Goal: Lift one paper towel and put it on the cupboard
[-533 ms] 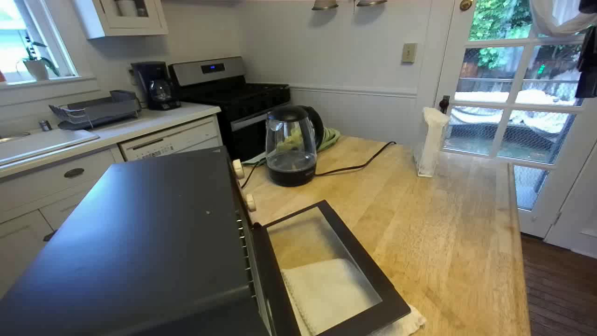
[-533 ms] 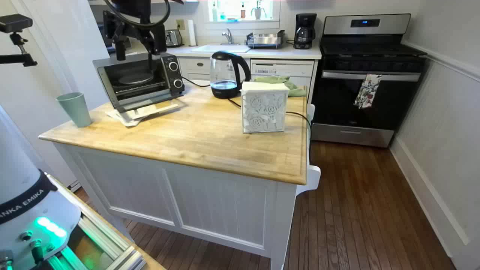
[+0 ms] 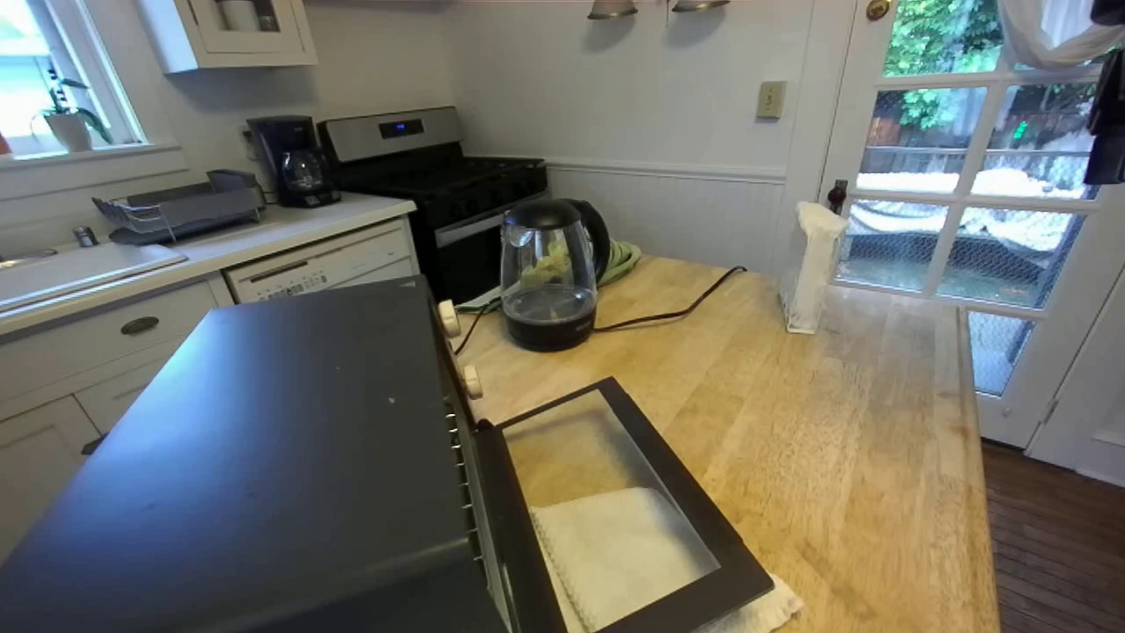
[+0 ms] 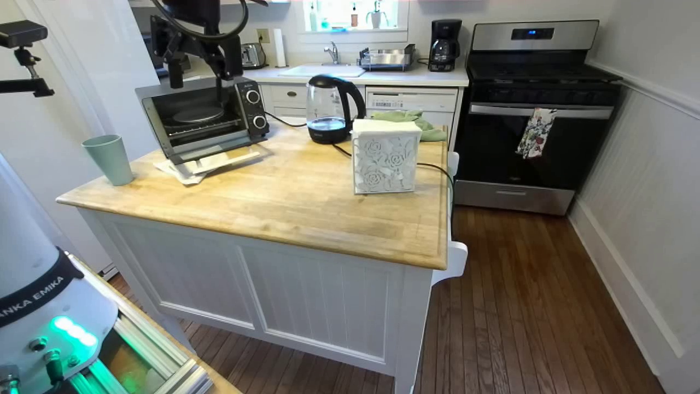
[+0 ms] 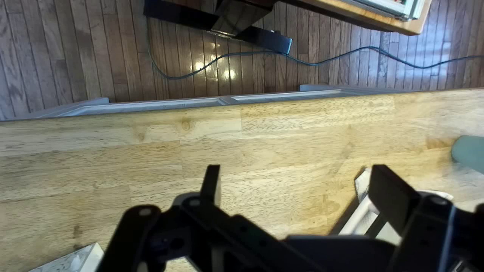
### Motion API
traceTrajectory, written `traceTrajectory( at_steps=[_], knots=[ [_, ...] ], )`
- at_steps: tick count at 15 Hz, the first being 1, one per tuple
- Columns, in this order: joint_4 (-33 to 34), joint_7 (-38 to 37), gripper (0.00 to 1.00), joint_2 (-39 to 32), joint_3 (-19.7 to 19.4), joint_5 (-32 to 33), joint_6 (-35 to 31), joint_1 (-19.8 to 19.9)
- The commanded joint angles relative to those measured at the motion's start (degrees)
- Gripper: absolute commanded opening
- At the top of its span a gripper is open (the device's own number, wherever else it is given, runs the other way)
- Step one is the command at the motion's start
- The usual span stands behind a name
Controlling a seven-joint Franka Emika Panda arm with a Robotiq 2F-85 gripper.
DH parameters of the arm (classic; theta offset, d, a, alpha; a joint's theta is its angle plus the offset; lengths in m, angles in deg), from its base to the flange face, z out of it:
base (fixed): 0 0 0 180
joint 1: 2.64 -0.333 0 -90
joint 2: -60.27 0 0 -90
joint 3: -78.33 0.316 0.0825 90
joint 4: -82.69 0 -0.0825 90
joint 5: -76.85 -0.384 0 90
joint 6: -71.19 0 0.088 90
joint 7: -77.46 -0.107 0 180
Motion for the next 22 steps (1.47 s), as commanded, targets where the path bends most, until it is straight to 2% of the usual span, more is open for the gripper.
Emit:
traceTrajectory(
  at_steps=[1, 11, 12, 13, 15, 18, 22],
  knots=[
    [0.07, 0.56, 1.00, -0.22, 1.04, -0.56, 0.07, 1.23],
    [0.07, 0.56, 1.00, -0.22, 1.04, -0.56, 0.07, 1.23],
    [1.28, 0.67, 1.00, -1.59, 0.38, -3.15, 0.93, 0.43],
    [3.32, -4.43, 1.00, -4.42, 1.32, -4.83, 2.12, 1.10],
    [5.54, -6.68, 1.00, -8.94, 0.35, -9.07, 1.21, 1.06],
    [6.71, -9.68, 1.00, -14.81, -0.69, -12.07, -3.91, 3.45],
    [7.02, -11.09, 1.00, -20.38, -3.29, -12.24, -10.71, 9.24]
  ],
)
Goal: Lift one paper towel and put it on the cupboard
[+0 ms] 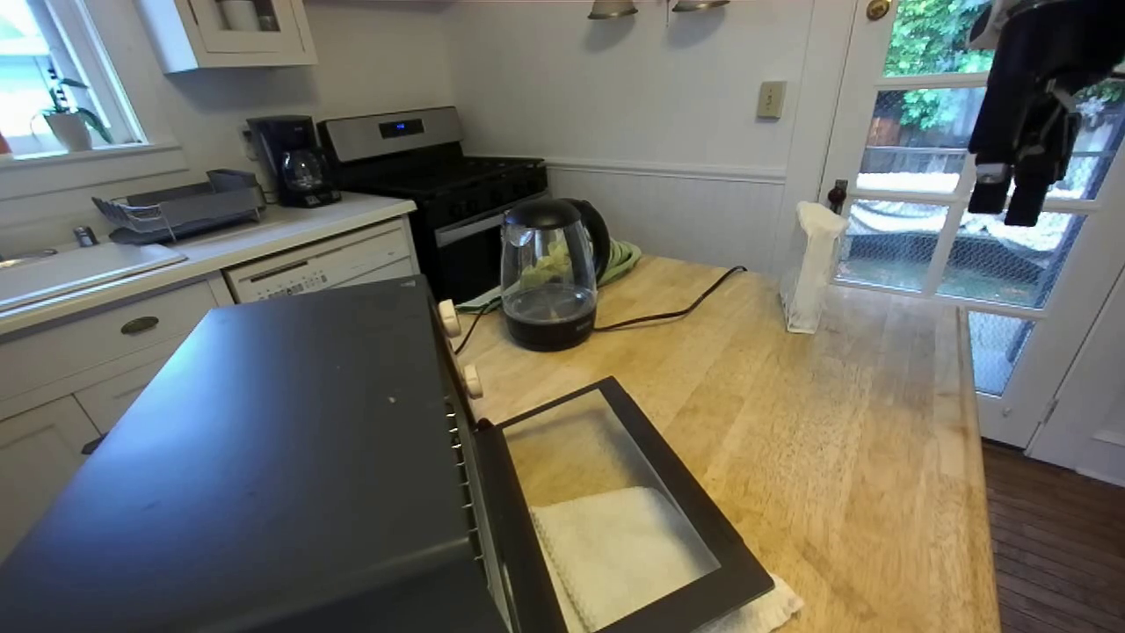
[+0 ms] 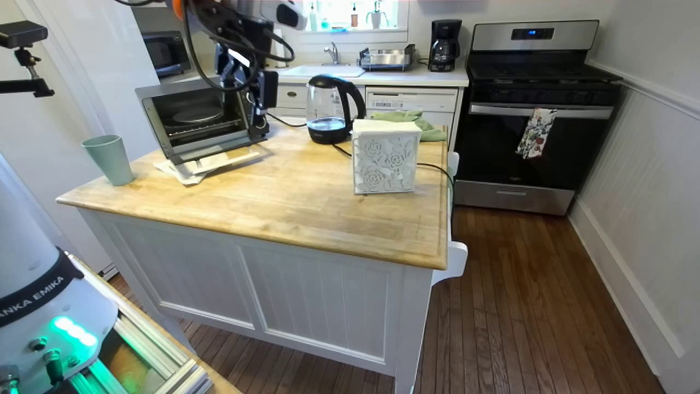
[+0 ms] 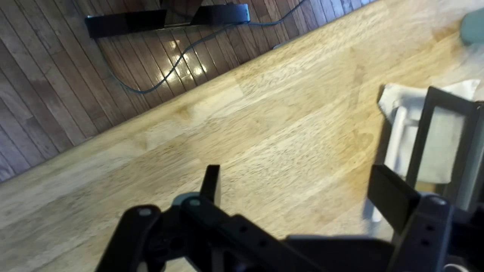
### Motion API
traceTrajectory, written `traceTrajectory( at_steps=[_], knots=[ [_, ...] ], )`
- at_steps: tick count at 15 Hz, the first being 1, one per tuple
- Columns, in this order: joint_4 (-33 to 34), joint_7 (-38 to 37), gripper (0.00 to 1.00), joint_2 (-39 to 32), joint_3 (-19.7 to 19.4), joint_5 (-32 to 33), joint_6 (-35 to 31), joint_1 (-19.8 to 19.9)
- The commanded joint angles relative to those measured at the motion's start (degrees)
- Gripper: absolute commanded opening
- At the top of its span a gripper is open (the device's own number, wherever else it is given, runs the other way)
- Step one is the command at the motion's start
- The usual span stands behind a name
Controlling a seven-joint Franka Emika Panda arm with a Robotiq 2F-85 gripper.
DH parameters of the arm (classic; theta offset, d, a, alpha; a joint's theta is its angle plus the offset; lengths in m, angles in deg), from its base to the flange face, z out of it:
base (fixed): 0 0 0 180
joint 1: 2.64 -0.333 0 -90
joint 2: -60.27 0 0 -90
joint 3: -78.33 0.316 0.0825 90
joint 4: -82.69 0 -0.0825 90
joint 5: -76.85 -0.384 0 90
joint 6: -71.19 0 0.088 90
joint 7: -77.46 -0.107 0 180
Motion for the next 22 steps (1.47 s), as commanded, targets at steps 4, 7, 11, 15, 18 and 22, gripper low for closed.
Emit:
traceTrajectory(
  at_steps=[4, 7, 11, 15, 18, 22],
  knots=[
    [4.44, -1.55, 1.00, -10.12, -4.97, -5.24, -6.47, 8.85],
    [3.24, -0.58, 1.00, -8.95, -4.66, -5.42, -6.56, 10.32],
    [5.32, -1.18, 1.00, -11.22, -5.16, -7.71, -6.60, 11.20],
    [6.66, -3.25, 1.00, -12.75, -5.06, -9.37, -8.10, 11.21],
    [7.43, -2.85, 1.00, -14.01, -5.54, -14.99, -11.90, 11.22],
    [7.55, -2.46, 1.00, -14.71, -5.22, -20.61, -16.41, 11.23]
  ],
)
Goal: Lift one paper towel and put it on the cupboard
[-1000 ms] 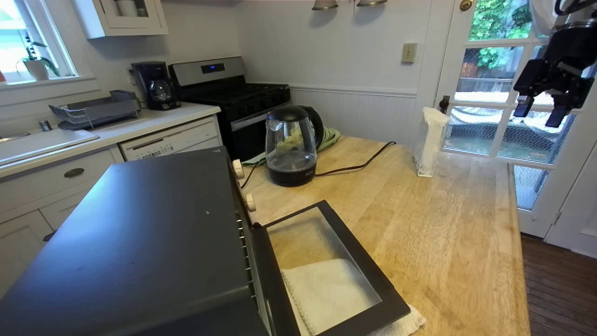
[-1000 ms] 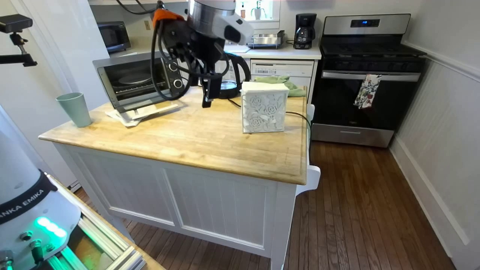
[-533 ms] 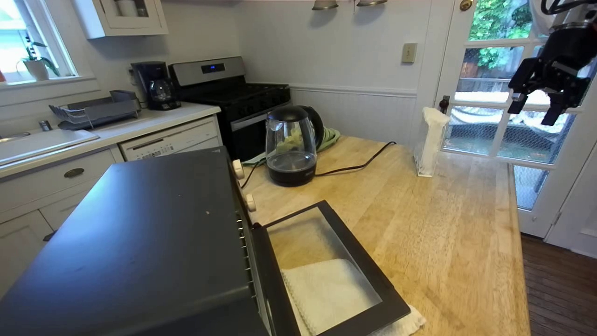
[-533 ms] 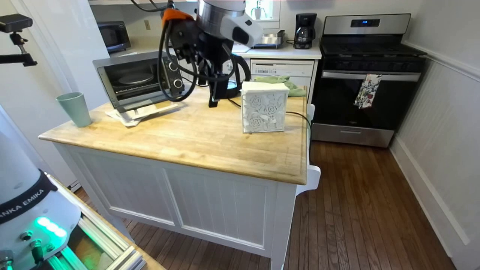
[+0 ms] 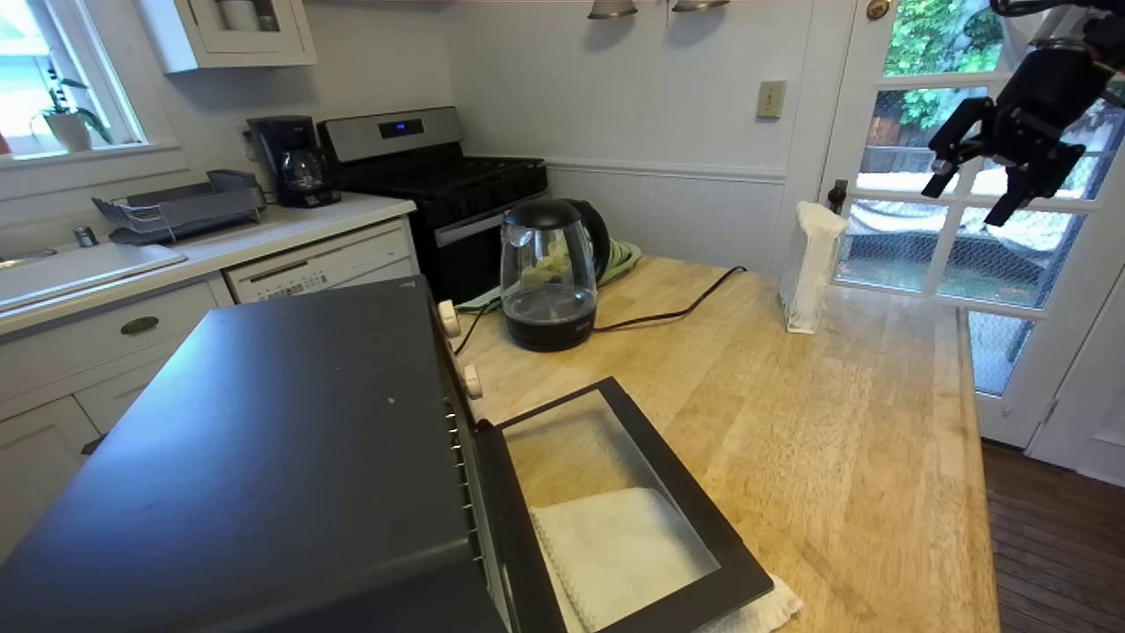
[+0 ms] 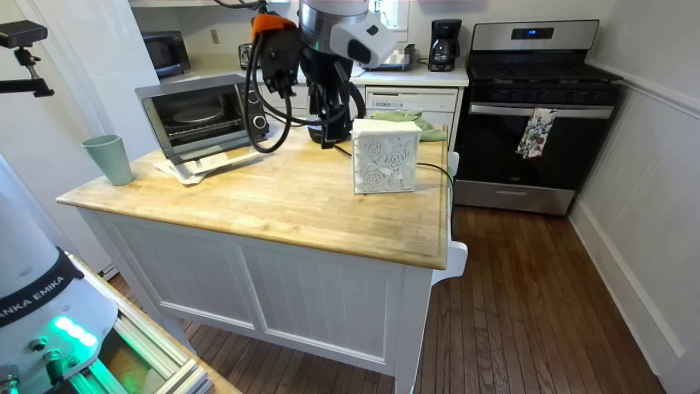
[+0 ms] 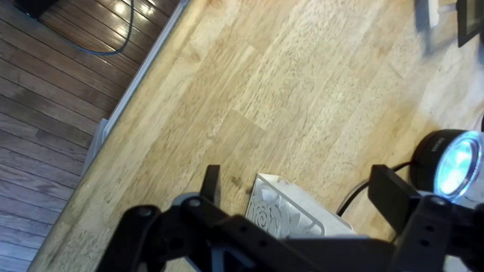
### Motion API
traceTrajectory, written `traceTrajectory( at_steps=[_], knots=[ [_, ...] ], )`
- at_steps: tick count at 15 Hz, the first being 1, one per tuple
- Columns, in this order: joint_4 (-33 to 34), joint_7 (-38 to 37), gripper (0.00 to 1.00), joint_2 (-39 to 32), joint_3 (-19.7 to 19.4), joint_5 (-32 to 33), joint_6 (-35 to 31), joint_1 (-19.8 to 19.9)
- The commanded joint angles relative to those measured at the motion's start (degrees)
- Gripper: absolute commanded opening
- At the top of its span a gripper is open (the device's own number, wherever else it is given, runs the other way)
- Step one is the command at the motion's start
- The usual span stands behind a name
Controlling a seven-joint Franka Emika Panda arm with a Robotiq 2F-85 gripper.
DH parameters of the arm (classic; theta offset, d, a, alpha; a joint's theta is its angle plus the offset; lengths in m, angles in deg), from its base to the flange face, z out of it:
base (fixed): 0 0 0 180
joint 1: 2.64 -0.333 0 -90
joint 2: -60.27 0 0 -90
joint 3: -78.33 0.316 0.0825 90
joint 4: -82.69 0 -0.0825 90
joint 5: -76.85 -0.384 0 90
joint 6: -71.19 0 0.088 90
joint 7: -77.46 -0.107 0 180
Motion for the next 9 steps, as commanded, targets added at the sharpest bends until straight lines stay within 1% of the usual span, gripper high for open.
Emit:
traceTrajectory(
  at_steps=[1, 4, 6, 7, 8, 9],
  knots=[
    [1.50, 0.04, 1.00, -2.05, 0.80, -5.92, -4.09, 0.65],
    [1.87, -0.20, 0.99, -3.48, 0.99, -9.28, -7.49, 0.65],
    [2.26, -0.29, 0.86, -4.81, 1.16, -11.87, -9.36, 0.66],
    [2.49, -0.38, 0.83, -5.60, 1.34, -13.15, -10.36, 0.65],
    [2.81, -0.51, 0.70, -6.34, 1.52, -14.17, -10.93, 0.71],
    [3.23, -0.63, 0.76, -7.19, 1.74, -15.22, -11.18, 0.77]
  ],
)
